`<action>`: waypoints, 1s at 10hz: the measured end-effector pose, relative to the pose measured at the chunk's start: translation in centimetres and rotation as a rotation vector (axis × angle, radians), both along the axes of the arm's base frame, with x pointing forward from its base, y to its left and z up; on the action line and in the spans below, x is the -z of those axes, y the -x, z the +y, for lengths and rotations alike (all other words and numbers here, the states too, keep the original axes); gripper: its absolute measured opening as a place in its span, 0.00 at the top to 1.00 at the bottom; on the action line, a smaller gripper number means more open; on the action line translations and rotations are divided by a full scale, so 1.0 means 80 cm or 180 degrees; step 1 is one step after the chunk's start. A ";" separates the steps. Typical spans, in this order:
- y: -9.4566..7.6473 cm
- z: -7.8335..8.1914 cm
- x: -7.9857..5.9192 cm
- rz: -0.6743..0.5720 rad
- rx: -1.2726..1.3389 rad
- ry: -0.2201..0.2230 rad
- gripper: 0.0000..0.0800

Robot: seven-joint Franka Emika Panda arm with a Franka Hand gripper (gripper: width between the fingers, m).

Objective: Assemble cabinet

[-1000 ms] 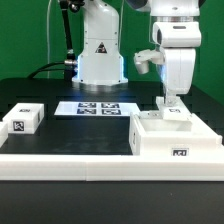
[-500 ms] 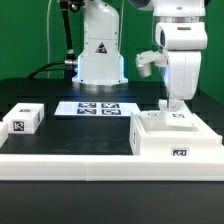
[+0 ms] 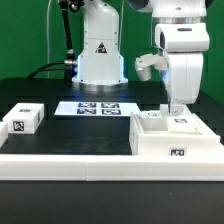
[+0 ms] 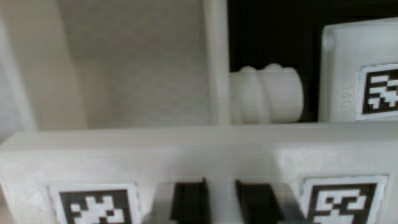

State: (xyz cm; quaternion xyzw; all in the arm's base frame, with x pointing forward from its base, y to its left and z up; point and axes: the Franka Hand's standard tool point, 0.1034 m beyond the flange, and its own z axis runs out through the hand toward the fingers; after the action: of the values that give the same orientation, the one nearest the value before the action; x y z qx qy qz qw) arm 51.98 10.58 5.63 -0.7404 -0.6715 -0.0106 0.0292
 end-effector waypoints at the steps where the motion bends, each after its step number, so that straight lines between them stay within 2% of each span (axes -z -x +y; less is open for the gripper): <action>1: -0.001 0.000 0.000 -0.0011 -0.0010 -0.0006 0.91; 3: -0.013 -0.002 0.000 -0.0066 0.0003 -0.0030 0.91; 8: -0.061 -0.007 0.000 -0.0159 0.0045 -0.0065 0.91; 10: -0.068 -0.007 0.000 -0.0158 0.0051 -0.0067 0.91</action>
Offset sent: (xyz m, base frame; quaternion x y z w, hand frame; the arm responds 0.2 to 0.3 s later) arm 0.0361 0.0038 -0.0017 0.0012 0.0001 -0.0036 1.0000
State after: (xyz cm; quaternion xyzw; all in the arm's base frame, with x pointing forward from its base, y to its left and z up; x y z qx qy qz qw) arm 57.42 9.98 5.66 -0.7449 -0.6659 -0.0363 0.0202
